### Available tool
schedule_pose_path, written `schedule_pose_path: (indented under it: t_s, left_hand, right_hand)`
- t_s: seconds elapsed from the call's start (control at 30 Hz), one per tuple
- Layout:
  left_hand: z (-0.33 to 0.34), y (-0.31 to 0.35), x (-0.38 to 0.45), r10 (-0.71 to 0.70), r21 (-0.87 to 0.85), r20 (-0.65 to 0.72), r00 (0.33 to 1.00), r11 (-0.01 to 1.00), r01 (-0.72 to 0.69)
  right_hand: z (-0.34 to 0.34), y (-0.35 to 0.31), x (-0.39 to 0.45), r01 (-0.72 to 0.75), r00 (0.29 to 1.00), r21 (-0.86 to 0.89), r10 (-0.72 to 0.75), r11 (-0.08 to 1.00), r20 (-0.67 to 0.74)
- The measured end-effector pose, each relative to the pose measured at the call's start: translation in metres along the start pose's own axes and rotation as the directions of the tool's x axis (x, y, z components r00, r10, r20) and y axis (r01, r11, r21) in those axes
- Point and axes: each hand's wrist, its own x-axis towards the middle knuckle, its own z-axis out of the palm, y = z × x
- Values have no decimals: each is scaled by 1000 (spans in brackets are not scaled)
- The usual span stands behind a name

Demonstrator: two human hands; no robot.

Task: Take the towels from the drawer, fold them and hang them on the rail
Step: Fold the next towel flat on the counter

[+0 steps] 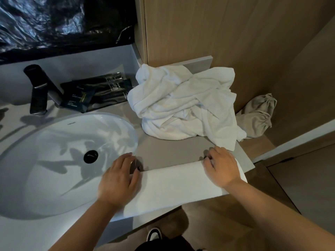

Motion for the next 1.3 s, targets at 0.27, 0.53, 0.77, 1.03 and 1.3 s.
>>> schedule_pose_path:
  t_s: [0.27,0.53,0.77,1.03,1.3]
  left_hand:
    - [-3,-16,0,-139,-427,44,989,893,145]
    - [-1,-3,1,117,-199,-2,993,973,-115]
    - [22,78,16,362,-236,104,926,914,-331]
    - [54,99,-4,256,-153,51,965,957,-246]
    - [43,116,-56,-88,-448,47,995,888,100]
  right_hand:
    - [-2,-5,3,1,1000,-12,-1,1000,1]
    - [-5,-19,-29,-271,957,16,272,962,-103]
    - [-12,-27,-84,-656,709,304,702,691,-65]
    - [-12,-10,-94,-540,462,769,644,-341,610]
    - [-42,-7,-116,-444,710,852,471,-279,524]
